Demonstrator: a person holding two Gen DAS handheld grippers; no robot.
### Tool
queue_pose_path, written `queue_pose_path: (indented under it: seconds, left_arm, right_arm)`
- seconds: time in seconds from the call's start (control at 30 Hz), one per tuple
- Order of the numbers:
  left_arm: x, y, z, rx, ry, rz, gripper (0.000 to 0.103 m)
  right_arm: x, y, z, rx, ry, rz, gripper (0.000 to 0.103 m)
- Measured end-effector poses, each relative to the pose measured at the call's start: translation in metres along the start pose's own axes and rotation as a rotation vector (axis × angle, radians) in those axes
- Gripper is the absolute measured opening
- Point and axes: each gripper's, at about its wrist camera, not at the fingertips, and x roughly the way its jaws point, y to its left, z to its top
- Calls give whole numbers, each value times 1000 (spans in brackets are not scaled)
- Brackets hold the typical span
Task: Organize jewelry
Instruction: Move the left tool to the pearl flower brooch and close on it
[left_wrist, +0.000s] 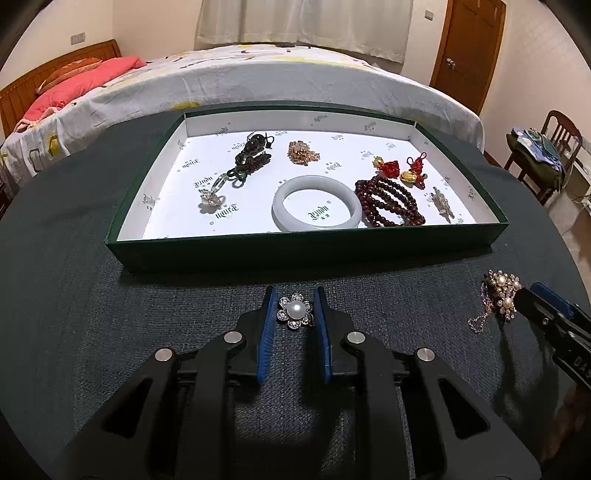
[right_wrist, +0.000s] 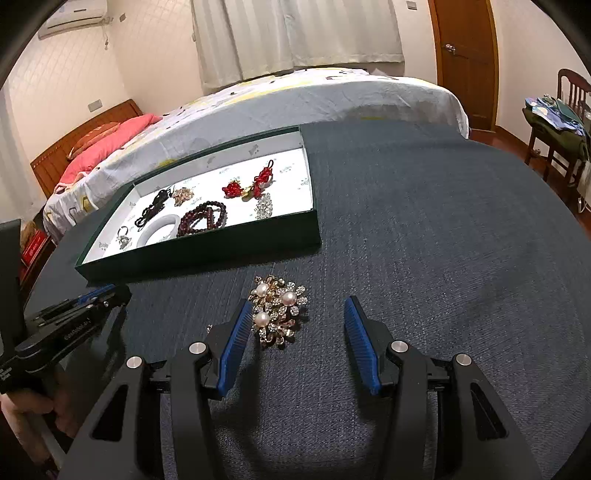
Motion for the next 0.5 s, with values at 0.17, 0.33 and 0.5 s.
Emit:
queue_pose_path:
  seconds: [0.17, 0.33, 0.5]
  left_arm:
    - [-4, 1, -1, 9, -8, 0, 15]
    - [-5, 2, -3, 14, -5, -7, 15]
    - [-6, 7, -3, -23, 4, -24, 30]
  right_arm:
    - [3, 2, 1, -6, 7, -2, 51]
    - [5, 4, 1, -16, 13, -4, 51]
    - [5, 6, 0, -18, 19, 0, 51]
